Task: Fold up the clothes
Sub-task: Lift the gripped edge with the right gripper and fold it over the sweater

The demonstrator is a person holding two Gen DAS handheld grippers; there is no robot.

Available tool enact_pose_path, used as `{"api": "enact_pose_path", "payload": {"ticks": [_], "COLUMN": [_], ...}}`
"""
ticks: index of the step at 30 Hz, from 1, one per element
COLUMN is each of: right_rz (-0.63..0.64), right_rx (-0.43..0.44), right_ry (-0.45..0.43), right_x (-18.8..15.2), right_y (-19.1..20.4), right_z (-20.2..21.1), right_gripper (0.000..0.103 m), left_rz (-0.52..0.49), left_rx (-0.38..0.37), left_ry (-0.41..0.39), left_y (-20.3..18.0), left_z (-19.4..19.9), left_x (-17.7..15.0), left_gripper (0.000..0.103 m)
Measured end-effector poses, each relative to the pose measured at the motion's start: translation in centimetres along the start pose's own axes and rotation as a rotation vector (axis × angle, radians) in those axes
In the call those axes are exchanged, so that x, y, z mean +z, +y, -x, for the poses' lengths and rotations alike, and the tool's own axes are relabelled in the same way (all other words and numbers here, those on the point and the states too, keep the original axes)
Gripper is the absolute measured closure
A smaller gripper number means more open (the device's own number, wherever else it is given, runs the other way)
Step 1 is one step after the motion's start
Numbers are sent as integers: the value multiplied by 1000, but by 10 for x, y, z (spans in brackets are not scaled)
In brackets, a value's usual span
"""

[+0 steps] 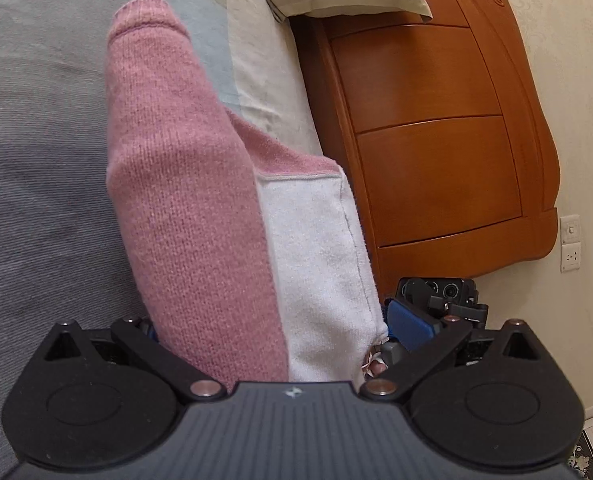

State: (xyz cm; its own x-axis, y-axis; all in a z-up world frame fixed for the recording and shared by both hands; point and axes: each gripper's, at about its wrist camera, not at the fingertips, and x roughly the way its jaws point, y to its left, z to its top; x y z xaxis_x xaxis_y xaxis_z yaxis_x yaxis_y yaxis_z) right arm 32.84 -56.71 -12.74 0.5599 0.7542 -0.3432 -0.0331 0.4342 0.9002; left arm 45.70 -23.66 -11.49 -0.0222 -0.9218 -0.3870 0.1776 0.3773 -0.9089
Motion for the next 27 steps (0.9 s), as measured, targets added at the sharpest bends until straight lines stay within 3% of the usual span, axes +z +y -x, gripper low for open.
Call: {"api": "enact_pose_path", "payload": {"ticks": [9,15,20,23,27], "right_rz": [24,32,2,14,54], "right_rx": [-73,-108,-207,-304,-363], "right_ry": [-96,-147,-161,-193,-322], "right_x": [61,93,92,83,71], "right_y": [-47,-74,-98,-104,-83], "right_z": [83,110,113,124,154], "right_gripper": [0,0,0,0,0], "left_rz": [-23,5,-68,-170,-372], "left_rx": [-85,-67,65,161,327], "left_ry": [65,67,77,56,-3], "left_y": [-17,-12,-10,-17,-35], "left_z": [-93,-123,-113,-87,-45], "left_x": [32,35,13,-5,-49], "left_gripper": [2,2,2,2,1]}}
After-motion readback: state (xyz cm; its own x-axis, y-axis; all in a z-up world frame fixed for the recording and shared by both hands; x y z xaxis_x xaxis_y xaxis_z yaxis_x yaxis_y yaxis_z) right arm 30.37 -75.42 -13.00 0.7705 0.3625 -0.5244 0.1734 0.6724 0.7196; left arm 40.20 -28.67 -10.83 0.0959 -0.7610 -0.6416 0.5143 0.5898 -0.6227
